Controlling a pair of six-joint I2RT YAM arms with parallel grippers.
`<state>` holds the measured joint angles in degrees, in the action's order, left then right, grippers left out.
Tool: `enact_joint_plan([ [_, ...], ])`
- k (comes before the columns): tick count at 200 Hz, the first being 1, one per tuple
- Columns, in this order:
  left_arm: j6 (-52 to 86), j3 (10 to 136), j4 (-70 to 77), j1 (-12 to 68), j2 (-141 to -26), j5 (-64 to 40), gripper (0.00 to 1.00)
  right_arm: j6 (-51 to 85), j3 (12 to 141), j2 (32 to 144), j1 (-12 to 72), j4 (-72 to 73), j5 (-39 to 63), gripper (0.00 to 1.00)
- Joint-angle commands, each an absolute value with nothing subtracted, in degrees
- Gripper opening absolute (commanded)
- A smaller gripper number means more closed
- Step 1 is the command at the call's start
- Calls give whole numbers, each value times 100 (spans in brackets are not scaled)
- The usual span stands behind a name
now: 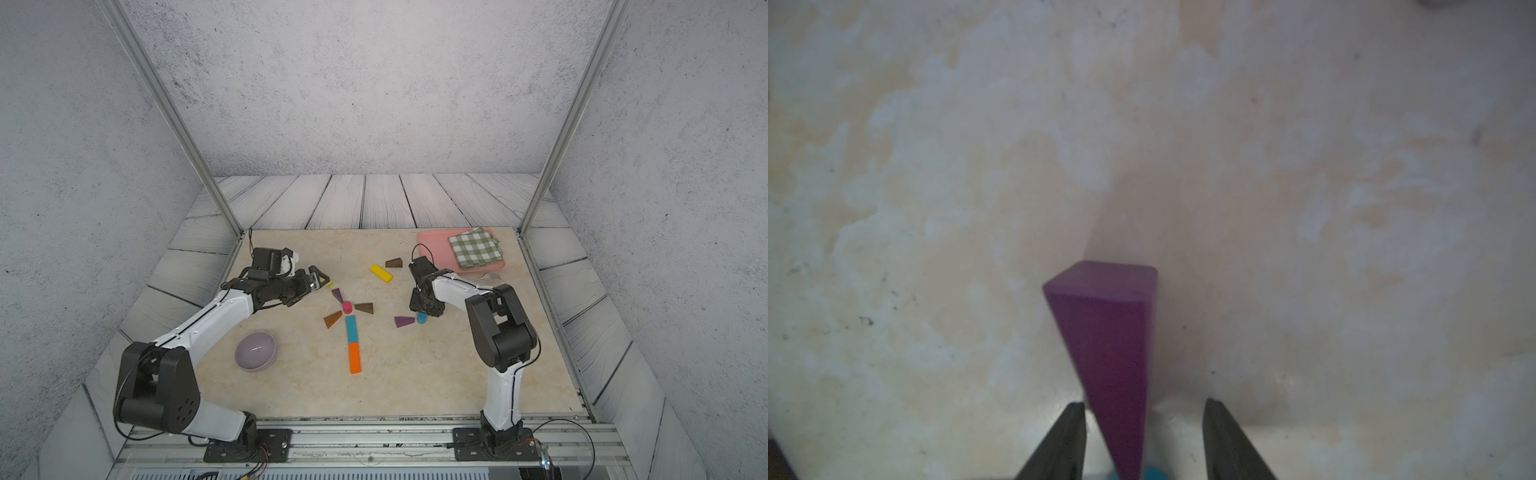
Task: Assemble a small pinwheel with building blocks
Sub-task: Assemble the building block at the center of the board, then pick up the building block from the center of the board.
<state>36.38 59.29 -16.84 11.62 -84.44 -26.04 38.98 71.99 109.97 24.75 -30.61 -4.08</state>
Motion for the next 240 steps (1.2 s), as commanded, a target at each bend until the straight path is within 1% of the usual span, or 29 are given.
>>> enact_joint_plan([
  [1,3542,5953,-1810,1082,-8303,-2522,96,3809,7392,10608,2489,-3381,-557,53],
  [42,3533,5956,-1858,1037,-8253,-2488,96,3383,7704,10190,2495,-3858,-786,59],
  [60,3533,5950,-1876,1020,-8209,-2443,96,2735,7869,9942,2488,-3859,-465,62],
  [74,3520,5960,-1933,1020,-8162,-2323,96,2109,8029,9822,2492,-3767,-86,68],
  [90,3401,6023,-1938,1047,-8104,-2129,96,1865,8233,9699,2393,-3852,62,70],
  [103,3194,6320,-2089,1179,-8232,-1889,96,1774,8287,9520,2338,-3955,89,71],
  [124,2786,7159,-2324,1600,-8742,-1674,96,1861,7983,9054,2287,-3966,-125,74],
  [145,2018,8350,-2582,2328,-9543,-1139,96,2207,7439,8479,2106,-3900,-363,77],
  [167,1287,9866,-3141,2831,-10694,-990,96,2523,6703,7869,1740,-3675,-120,79],
  [184,782,10753,-3304,3044,-11510,-969,96,2610,6239,7464,1555,-3520,35,81],
  [212,-149,11915,-3276,3164,-12719,-1444,96,2569,5853,7023,1400,-3503,135,83],
  [225,-429,12742,-3604,3164,-13400,-1448,96,2558,5790,6913,1361,-3540,190,83],
  [240,-678,13996,-4200,3153,-14214,-1479,96,2557,5725,6786,1353,-3551,266,83],
])
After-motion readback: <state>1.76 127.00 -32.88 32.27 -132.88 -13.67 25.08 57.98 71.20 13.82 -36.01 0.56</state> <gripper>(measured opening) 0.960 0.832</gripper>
